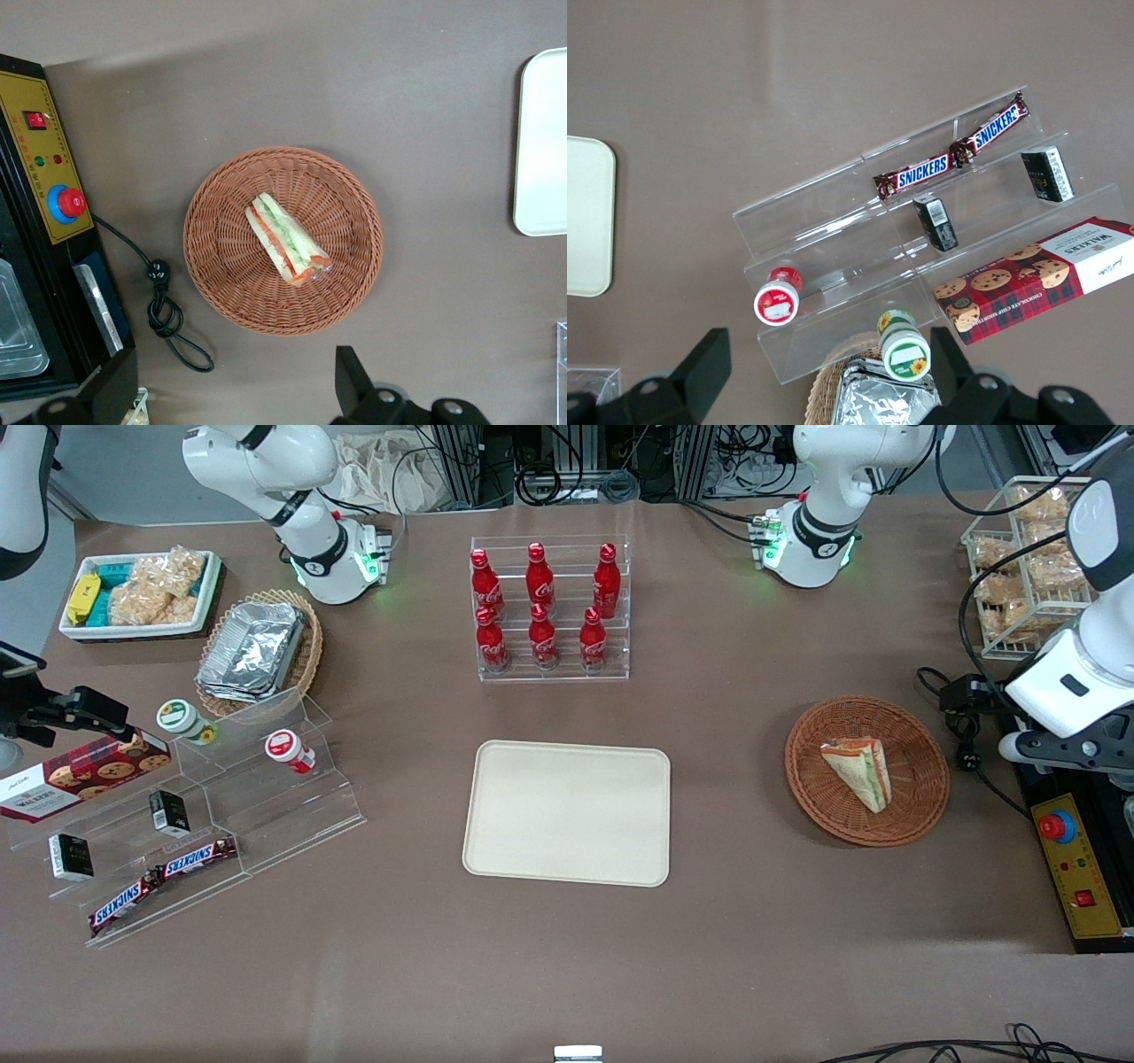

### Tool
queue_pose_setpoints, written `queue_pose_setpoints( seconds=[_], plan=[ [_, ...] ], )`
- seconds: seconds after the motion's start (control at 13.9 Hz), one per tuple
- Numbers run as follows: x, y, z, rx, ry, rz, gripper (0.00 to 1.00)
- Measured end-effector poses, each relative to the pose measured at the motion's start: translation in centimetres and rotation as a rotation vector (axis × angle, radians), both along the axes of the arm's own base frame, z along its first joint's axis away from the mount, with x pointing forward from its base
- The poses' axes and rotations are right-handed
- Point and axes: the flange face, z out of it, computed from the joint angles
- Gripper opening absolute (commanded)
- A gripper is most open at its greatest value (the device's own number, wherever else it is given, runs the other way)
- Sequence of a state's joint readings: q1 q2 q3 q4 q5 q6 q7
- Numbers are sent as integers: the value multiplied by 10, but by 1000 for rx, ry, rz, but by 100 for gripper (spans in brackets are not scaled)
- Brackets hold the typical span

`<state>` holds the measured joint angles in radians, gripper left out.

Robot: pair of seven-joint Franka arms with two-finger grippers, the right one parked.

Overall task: Place sandwich from basket to tray
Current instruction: 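Move the left gripper toward the wicker basket holding the sandwich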

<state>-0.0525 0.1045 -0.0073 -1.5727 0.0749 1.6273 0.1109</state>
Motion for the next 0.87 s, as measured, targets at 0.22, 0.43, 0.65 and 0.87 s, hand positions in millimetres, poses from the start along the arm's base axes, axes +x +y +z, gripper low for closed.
queue_pose_setpoints(
  seconds=[0.22,0.43,0.65,0.87],
  plan=[
    [1,0,-3,1,8,0,100],
    [1,1,-10,4,33,3,100],
    [0,20,-15,16,50,182,100],
    [-5,32,-37,52,76,502,100]
  ],
)
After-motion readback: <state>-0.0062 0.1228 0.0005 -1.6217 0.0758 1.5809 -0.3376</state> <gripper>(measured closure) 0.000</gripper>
